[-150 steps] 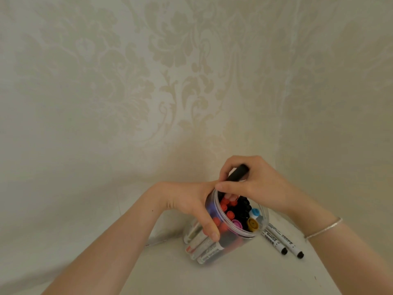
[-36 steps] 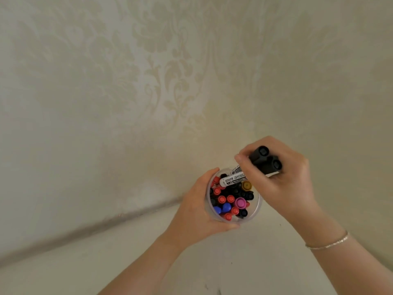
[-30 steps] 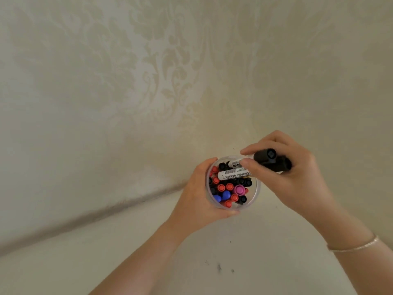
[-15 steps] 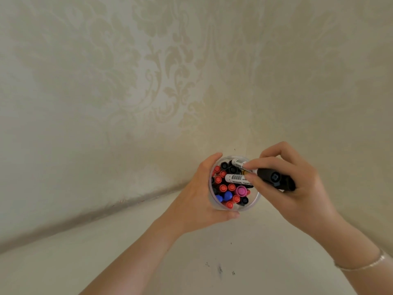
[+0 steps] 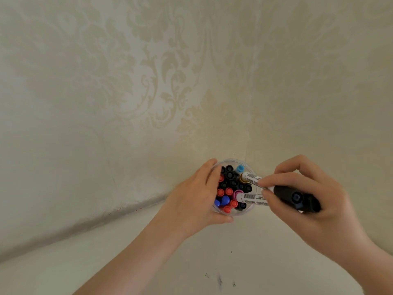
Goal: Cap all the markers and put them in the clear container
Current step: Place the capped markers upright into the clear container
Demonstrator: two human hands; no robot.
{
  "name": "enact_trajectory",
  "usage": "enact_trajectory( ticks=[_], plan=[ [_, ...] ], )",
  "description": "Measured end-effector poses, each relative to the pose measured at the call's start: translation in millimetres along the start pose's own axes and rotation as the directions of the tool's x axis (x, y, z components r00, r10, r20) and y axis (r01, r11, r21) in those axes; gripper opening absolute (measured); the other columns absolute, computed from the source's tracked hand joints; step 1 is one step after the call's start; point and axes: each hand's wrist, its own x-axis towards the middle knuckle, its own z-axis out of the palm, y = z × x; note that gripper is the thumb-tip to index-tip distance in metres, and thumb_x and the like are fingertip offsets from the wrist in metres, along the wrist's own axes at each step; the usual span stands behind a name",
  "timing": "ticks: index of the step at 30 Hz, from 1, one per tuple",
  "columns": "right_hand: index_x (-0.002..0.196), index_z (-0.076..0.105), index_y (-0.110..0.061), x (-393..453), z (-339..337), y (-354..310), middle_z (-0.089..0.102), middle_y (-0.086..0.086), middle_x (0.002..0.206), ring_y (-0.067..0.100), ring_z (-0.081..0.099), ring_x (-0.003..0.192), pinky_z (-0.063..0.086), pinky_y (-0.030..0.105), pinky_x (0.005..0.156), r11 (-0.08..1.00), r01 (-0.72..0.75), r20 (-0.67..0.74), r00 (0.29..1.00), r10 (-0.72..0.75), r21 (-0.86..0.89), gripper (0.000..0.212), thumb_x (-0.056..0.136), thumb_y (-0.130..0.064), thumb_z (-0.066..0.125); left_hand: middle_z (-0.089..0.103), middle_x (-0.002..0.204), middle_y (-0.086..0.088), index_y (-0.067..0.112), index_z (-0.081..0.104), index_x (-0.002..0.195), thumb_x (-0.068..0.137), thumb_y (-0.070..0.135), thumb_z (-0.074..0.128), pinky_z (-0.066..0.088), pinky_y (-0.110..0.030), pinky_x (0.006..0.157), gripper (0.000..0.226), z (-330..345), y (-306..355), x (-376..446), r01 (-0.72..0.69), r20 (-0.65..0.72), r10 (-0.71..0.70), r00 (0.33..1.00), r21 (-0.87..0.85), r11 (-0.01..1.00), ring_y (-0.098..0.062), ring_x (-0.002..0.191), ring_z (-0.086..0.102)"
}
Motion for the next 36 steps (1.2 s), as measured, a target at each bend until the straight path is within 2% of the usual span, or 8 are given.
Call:
enact_trajectory(
  ticks=[5, 8, 12, 16, 20, 27, 32, 36],
  plan=[
    [0.087, 0.073, -0.024, 0, -5, -1, 0.056, -0.005, 0.089, 0.011, 0.059, 0.067, 0.050, 0.030, 0.052, 0.988, -0.087, -0.041, 0.995, 0.093, 0.131, 0.014, 0.077, -0.030, 0.064, 0.012, 0.145, 0.018, 0.026, 0.024, 0.145, 0.067, 0.060, 0.074, 0.047, -0.025, 0.094, 0.099, -11, -1, 4, 0.016, 0.007, -0.016, 1.000, -0.080, 0.997, -0.005, 0.120, 0.045],
    [0.087, 0.073, -0.025, 2, -4, -3, 0.059, -0.010, 0.089, 0.011, 0.060, 0.067, 0.050, 0.027, 0.053, 0.978, -0.121, -0.034, 0.991, 0.129, 0.168, 0.015, 0.076, -0.031, 0.065, 0.011, 0.145, 0.020, 0.028, 0.029, 0.144, 0.068, 0.057, 0.075, 0.047, -0.027, 0.093, 0.093, -13, -2, 5, 0.006, 0.023, -0.004, 1.000, -0.091, 0.996, -0.007, 0.118, 0.049],
    [0.087, 0.071, -0.029, 5, -2, -5, 0.063, -0.013, 0.089, 0.007, 0.062, 0.063, 0.046, 0.015, 0.056, 0.970, -0.135, -0.051, 0.988, 0.148, 0.200, 0.013, 0.075, -0.032, 0.067, 0.005, 0.152, 0.018, 0.023, 0.031, 0.145, 0.072, 0.060, 0.072, 0.045, -0.029, 0.097, 0.092, -13, -3, 6, 0.009, 0.066, -0.004, 0.998, -0.063, 0.998, -0.009, 0.124, 0.046],
    [0.084, 0.068, -0.034, 8, -3, -6, 0.060, -0.017, 0.073, 0.013, 0.059, 0.053, 0.044, 0.012, 0.046, 0.965, -0.156, -0.143, 0.972, 0.189, 0.211, 0.017, 0.073, -0.022, 0.073, 0.007, 0.154, 0.017, 0.024, 0.034, 0.143, 0.072, 0.062, 0.070, 0.046, -0.028, 0.095, 0.088, -12, -6, 5, 0.002, 0.052, 0.000, 0.999, -0.056, 0.998, -0.009, 0.123, 0.046],
    [0.086, 0.067, -0.030, 15, 1, -10, 0.058, -0.019, 0.069, 0.013, 0.059, 0.051, 0.043, 0.010, 0.045, 0.973, -0.115, -0.162, 0.976, 0.149, 0.203, 0.012, 0.075, -0.032, 0.071, 0.008, 0.154, 0.019, 0.026, 0.035, 0.142, 0.070, 0.062, 0.071, 0.047, -0.027, 0.093, 0.088, -11, -10, 4, -0.006, 0.053, 0.010, 0.999, -0.074, 0.997, -0.008, 0.124, 0.046],
    [0.088, 0.067, -0.027, 22, 8, -10, 0.060, -0.017, 0.073, 0.013, 0.061, 0.051, 0.047, 0.017, 0.048, 0.977, -0.117, -0.148, 0.979, 0.143, 0.176, 0.015, 0.077, -0.037, 0.067, 0.008, 0.152, 0.018, 0.026, 0.053, 0.114, 0.072, 0.058, 0.072, 0.044, -0.022, 0.089, 0.057, -12, -10, 3, -0.040, 0.084, 0.048, 0.995, -0.100, 0.994, -0.007, 0.121, 0.045],
    [0.088, 0.066, -0.029, 23, 8, -9, 0.060, -0.017, 0.075, 0.012, 0.063, 0.061, 0.049, 0.023, 0.056, 0.986, -0.104, -0.166, 0.978, 0.126, 0.133, 0.013, 0.079, -0.038, 0.066, 0.006, 0.156, 0.017, 0.024, 0.035, 0.133, 0.074, 0.061, 0.068, 0.043, -0.025, 0.092, 0.077, -14, -8, 5, -0.081, 0.080, 0.083, 0.993, -0.030, 0.996, -0.006, 0.127, 0.041],
    [0.089, 0.068, -0.022, 21, 9, -8, 0.061, -0.012, 0.085, 0.014, 0.063, 0.067, 0.051, 0.030, 0.053, 0.997, -0.042, -0.165, 0.985, 0.052, 0.061, 0.015, 0.081, -0.035, 0.065, 0.007, 0.159, 0.007, 0.018, 0.017, 0.150, 0.077, 0.059, 0.067, 0.044, -0.029, 0.095, 0.097, -16, -3, 5, -0.121, 0.056, 0.118, 0.991, 0.045, 0.992, -0.013, 0.133, 0.039]
  ],
)
